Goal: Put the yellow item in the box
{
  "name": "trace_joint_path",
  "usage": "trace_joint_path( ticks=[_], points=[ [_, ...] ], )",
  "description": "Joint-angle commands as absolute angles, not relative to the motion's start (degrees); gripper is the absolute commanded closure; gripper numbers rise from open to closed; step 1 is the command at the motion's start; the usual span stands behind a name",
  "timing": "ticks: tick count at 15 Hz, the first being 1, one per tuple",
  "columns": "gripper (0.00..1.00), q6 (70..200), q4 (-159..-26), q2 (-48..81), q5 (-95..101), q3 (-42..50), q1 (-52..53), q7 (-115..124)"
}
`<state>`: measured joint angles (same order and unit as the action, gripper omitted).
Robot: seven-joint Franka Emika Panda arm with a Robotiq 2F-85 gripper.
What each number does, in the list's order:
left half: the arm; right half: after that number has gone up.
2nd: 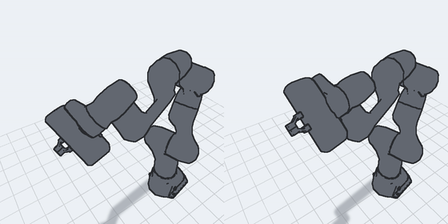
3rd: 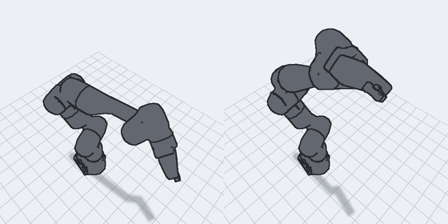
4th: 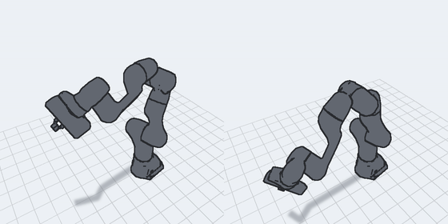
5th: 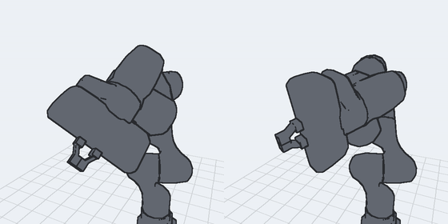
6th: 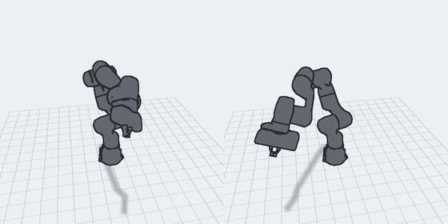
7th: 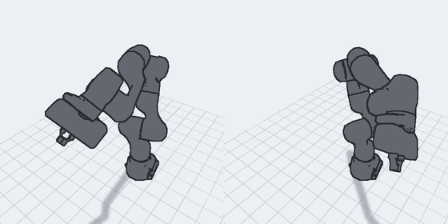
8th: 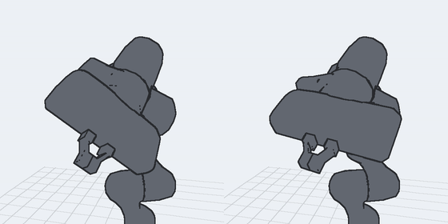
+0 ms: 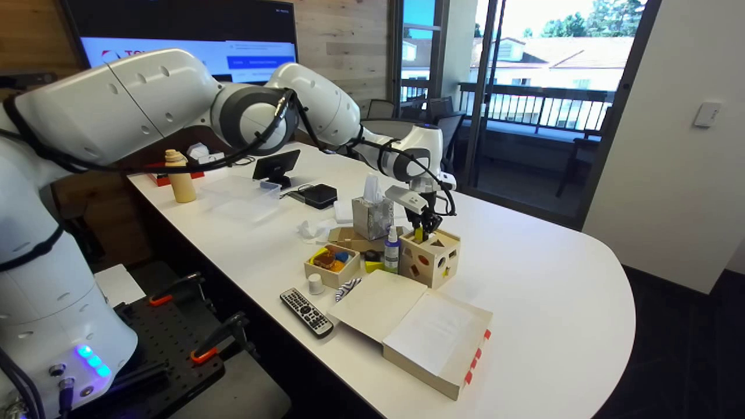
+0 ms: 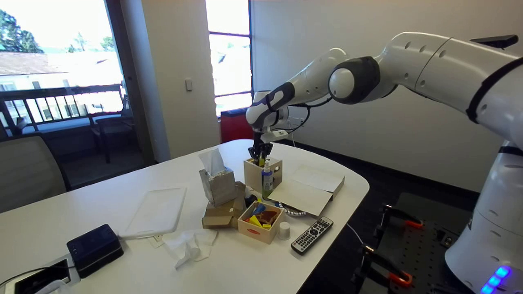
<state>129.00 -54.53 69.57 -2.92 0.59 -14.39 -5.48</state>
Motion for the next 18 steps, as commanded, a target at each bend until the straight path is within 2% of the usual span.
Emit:
trace_joint_path(
  ticks=[1,18],
  points=[
    [0.91,125.97,-52.57,71.80,-4.28,0.34,-14.93,-5.16],
    [0.91,123.94,-53.27,70.81,-3.37,1.37,-14.15,-3.06]
  ],
)
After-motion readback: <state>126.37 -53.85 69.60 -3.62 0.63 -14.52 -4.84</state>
